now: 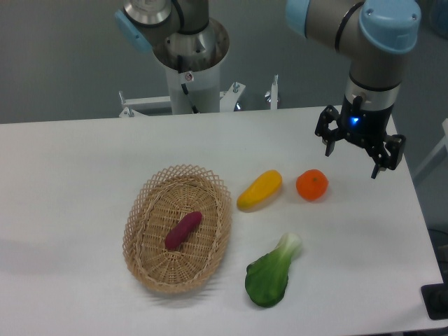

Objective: Pick up the sweet potato from the basket
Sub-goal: 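Move the open gripper over the basket above the purple sweet potato, then lower the gripper into the basket and close it on the sweet potato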

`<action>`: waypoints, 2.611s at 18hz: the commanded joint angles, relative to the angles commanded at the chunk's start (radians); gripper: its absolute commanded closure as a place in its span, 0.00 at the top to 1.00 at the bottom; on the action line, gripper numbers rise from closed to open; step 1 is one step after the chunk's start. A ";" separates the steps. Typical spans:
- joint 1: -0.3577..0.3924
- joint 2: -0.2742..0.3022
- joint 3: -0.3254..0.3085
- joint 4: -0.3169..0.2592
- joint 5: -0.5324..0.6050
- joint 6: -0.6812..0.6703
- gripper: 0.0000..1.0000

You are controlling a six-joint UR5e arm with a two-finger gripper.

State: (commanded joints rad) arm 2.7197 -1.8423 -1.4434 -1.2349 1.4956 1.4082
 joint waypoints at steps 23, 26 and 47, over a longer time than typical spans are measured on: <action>-0.333 0.058 -0.255 0.189 0.003 -0.644 1.00; -0.374 0.035 -0.270 0.192 0.006 -0.687 1.00; -0.551 -0.153 -0.394 0.465 0.124 -0.724 1.00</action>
State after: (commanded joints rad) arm 2.1690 -1.9957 -1.8377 -0.7701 1.6199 0.6841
